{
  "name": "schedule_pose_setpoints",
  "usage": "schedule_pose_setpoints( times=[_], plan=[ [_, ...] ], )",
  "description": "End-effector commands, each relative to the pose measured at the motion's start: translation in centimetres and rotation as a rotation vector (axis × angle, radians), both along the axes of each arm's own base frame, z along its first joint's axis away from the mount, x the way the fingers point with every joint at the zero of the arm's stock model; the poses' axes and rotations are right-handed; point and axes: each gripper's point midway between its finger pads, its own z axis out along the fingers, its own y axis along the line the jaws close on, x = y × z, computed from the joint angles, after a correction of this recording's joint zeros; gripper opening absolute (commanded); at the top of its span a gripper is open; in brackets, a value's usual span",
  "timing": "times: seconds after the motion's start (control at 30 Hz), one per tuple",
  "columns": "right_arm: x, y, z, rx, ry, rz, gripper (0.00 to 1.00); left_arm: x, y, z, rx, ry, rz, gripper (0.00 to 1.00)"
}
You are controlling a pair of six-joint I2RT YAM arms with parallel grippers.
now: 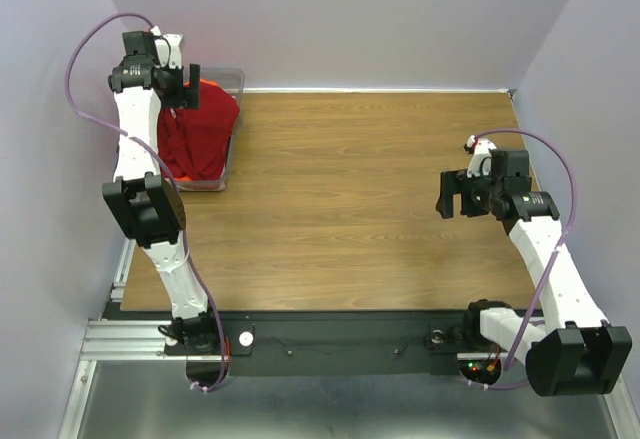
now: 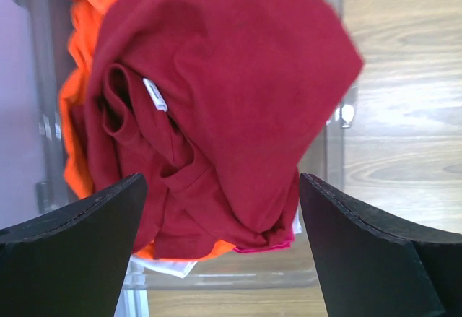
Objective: Fold and stack the t-shirts
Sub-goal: Grab the tshirt from the pile
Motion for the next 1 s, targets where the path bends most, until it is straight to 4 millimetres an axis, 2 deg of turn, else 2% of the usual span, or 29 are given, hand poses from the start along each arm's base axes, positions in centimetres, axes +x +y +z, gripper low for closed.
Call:
schedule_pose_setpoints(
  times=[0.0,0.03,0.07,0.1,0.27,0.4,0.5,0.57,0.6,0.63,0.7,0.77,0.8,0.93,0.97],
  plan=[
    [1.0,0.0,1.9,0.002,-0.054,0.01,1.0,0.7,1.3,-1.2,-0.007,0.016,-0.006,0.98],
    [1.0,0.0,1.9,0.003,-0.052,0.009,1.0,0.8,1.3,-2.7,-0.025,0.043,-0.009,0.98],
    [1.1,0.0,1.8,0.002,-0.048,0.012,1.0,0.8,1.3,-3.1,-0.034,0.047,-0.014,0.98],
    [1.1,0.0,1.6,0.006,-0.04,0.013,1.0,0.8,1.3,-4.7,-0.041,0.078,-0.018,0.98],
    [1.4,0.2,0.9,0.009,-0.012,0.023,1.0,0.8,0.6,-8.3,-0.074,0.135,-0.054,0.94],
    [1.4,0.2,0.4,0.008,0.001,0.022,1.0,0.9,0.1,-9.4,-0.102,0.145,-0.082,0.9],
    [1.3,0.1,0.4,0.005,0.001,0.02,1.0,1.3,0.0,-9.9,-0.118,0.154,-0.081,0.83],
    [1.3,0.1,0.4,0.002,0.001,0.019,1.0,1.6,-0.2,-9.7,-0.132,0.151,-0.086,0.71],
    [1.2,0.0,0.4,0.001,0.001,0.018,1.0,1.8,-0.1,-9.5,-0.136,0.145,-0.084,0.65],
    [1.3,0.0,0.4,0.001,0.001,0.016,1.0,2.0,-0.1,-8.7,-0.141,0.131,-0.087,0.51],
    [1.3,0.0,0.5,0.0,0.0,0.014,1.0,2.3,-0.4,-7.6,-0.148,0.108,-0.1,0.42],
    [1.3,0.0,0.5,0.001,-0.001,0.015,1.0,2.5,-0.4,-5.6,-0.141,0.069,-0.106,0.21],
    [1.4,0.1,0.5,0.004,-0.001,0.014,1.0,2.4,-0.5,-4.9,-0.141,0.06,-0.111,0.0],
    [1.4,0.1,0.8,0.007,-0.006,0.011,1.0,2.2,-1.5,0.4,-0.145,-0.044,-0.175,0.0],
    [1.5,0.1,0.9,0.008,-0.01,0.011,1.0,1.9,-1.8,3.3,-0.134,-0.109,-0.19,0.0]
  ],
)
